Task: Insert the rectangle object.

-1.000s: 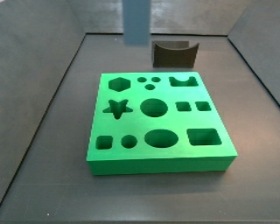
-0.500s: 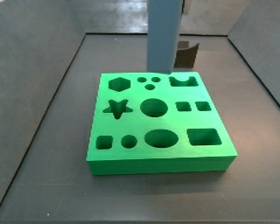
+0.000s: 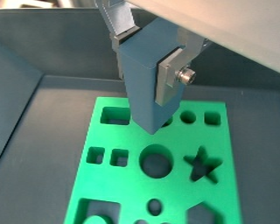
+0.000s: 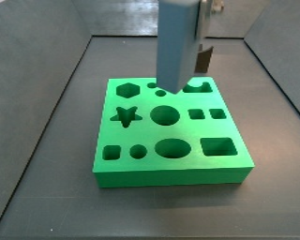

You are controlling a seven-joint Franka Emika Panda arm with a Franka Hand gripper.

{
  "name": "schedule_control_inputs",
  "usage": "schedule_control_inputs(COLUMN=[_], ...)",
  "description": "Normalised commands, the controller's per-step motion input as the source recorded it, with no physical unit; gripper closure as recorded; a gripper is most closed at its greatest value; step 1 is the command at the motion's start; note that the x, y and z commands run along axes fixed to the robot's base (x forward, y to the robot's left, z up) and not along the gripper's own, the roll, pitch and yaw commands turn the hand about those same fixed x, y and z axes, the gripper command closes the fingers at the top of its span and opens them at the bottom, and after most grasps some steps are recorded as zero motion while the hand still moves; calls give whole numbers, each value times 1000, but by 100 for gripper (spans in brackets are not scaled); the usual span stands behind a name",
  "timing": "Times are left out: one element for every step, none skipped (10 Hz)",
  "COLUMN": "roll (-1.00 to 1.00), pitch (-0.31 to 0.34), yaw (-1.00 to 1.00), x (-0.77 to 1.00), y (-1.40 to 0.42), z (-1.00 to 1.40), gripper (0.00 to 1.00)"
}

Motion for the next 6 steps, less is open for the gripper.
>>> schedule_control_inputs(roll=[210, 199, 180, 179, 177, 173], pitch=[-49, -39, -30, -23, -20, -19], yaw=[-726, -566, -480, -457, -431, -420], x=[409, 597, 689, 706, 734, 746], y=[-66, -100, -114, -120, -126, -126], z=[-337, -300, -263, -254, -249, -243], gripper=[100, 100, 100, 100, 100, 100])
